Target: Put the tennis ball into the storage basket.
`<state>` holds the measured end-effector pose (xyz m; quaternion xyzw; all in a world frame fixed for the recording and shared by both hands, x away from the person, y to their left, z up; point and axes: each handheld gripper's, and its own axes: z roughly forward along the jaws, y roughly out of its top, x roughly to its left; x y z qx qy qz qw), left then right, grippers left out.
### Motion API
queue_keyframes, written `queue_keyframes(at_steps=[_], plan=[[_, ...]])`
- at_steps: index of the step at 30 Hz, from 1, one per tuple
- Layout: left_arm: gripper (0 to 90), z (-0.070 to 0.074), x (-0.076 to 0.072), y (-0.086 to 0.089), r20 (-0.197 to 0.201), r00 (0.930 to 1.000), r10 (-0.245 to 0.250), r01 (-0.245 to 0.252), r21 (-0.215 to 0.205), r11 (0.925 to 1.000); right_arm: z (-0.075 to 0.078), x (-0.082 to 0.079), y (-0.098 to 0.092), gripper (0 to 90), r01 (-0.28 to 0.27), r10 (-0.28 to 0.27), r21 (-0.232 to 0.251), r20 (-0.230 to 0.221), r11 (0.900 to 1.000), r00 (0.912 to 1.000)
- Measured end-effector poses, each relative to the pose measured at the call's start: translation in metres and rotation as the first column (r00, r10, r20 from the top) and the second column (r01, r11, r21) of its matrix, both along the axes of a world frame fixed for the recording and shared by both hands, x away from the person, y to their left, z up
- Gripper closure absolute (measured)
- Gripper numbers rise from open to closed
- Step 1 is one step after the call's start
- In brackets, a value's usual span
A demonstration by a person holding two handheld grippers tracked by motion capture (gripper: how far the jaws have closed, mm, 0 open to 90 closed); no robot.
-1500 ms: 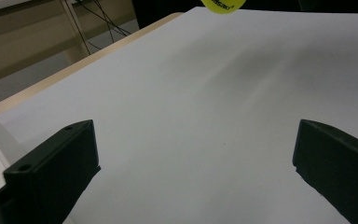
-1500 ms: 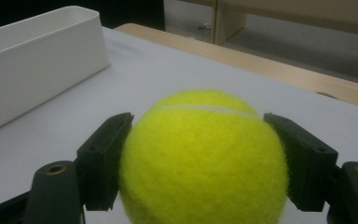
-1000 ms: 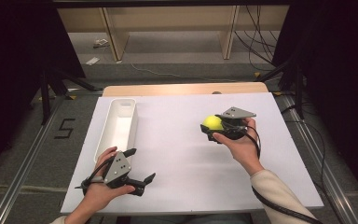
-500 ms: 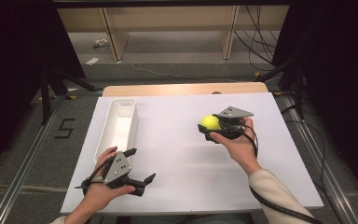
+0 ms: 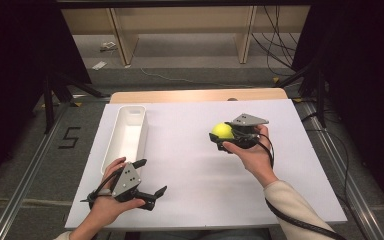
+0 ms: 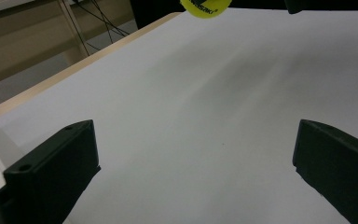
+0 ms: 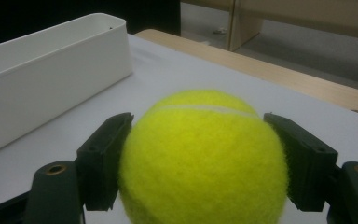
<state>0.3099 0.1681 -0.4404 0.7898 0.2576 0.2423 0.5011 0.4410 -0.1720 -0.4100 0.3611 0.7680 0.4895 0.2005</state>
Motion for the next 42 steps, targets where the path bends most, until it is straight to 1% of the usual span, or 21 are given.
queue_keyframes(at_steps=[8,10,15,36,42], plan=[[0.0,0.0,0.0,0.0,-0.001,1.0,0.002,-0.002,-0.001,1.0,0.0,0.0,0.003,27.1,-0.006,0.006,0.002,-0.006,1.0,1.0],[0.0,0.0,0.0,0.0,-0.001,1.0,0.001,-0.001,-0.001,1.0,0.0,0.001,0.004,27.1,-0.007,0.007,0.0,-0.001,1.0,1.0],[0.0,0.0,0.0,0.0,-0.005,1.0,0.002,-0.002,-0.003,1.0,0.001,0.0,0.006,27.1,-0.011,0.011,0.01,-0.005,1.0,0.9999],[0.0,-0.001,-0.001,-0.001,-0.001,1.0,-0.005,0.005,0.003,1.0,-0.001,0.001,0.018,27.1,-0.036,0.036,0.016,-0.012,0.999,0.9993],[0.0,-0.001,0.0,-0.001,0.0,1.0,-0.007,0.007,0.005,1.0,-0.002,0.002,0.021,27.1,-0.044,0.044,0.022,-0.022,0.999,0.9988]])
